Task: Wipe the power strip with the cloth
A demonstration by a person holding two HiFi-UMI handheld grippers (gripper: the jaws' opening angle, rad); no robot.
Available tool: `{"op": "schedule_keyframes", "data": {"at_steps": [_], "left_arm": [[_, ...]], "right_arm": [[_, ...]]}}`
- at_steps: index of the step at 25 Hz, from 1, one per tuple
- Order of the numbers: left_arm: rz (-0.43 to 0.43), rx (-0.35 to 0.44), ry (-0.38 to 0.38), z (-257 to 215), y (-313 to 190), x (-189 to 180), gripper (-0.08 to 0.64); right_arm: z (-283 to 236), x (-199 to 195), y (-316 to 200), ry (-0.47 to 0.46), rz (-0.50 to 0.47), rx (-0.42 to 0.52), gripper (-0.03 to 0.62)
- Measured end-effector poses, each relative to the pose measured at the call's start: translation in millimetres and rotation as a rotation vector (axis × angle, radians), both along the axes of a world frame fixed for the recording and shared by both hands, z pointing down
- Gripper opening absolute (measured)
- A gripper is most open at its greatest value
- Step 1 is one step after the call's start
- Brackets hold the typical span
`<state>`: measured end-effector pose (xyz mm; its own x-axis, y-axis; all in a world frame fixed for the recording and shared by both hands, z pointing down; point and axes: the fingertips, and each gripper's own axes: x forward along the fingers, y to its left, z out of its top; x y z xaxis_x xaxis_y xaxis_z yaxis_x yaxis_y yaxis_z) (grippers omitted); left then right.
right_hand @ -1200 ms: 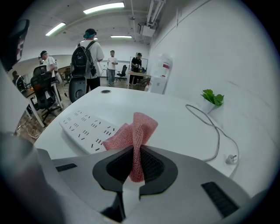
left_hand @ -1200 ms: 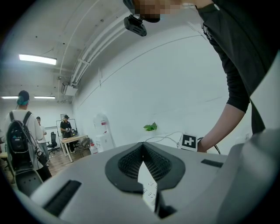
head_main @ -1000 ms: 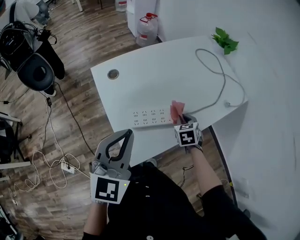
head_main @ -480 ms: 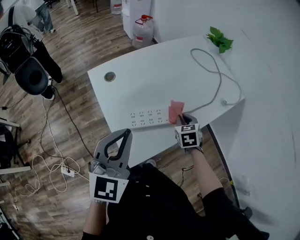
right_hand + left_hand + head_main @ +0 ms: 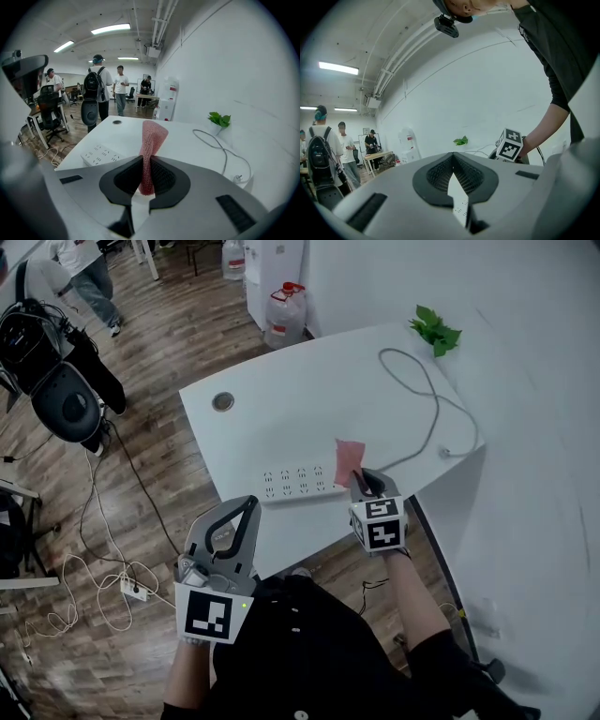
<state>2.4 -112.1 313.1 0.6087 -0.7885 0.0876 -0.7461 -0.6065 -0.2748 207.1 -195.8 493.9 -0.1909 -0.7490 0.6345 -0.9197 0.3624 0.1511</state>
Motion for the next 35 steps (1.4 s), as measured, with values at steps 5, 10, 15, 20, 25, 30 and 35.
{"op": "schedule_keyframes", "data": {"at_steps": [5,10,15,20,25,30,35], "left_arm": [[-0.025,-0.006,0.006,-0.1,2.9,-10.4,0.014],[-0.048,0.002,0.010,-0.7,2.1,-19.0,0.014],[-0.089,0.008,0.009,-1.2,2.1,-33.0,0.014],[-0.144,-0.009,-0.001,3.4,7.2,-53.7,0.014],[-0.189,-0.013,-0.004,4.3,11.1,-68.8,0.014],[-0.224,-0.022,-0.013,8.5,18.2,-81.4,0.014],[-0.241,-0.036,-0.013,11.7,23.9,-91.6,0.014]], "right_arm": [[-19.4,-32.8,1.6,-0.018,-0.078,0.032,0.061],[-25.9,-73.7,0.0,-0.045,-0.164,0.038,0.061],[-24.4,-123.0,4.2,-0.080,-0.265,0.021,0.061],[-9.7,-172.2,15.1,-0.101,-0.365,-0.019,0.061],[7.6,-206.5,28.1,-0.112,-0.442,-0.068,0.061],[31.5,-225.7,40.5,-0.091,-0.493,-0.114,0.061],[53.3,-231.0,44.5,-0.064,-0.499,-0.160,0.061]]}}
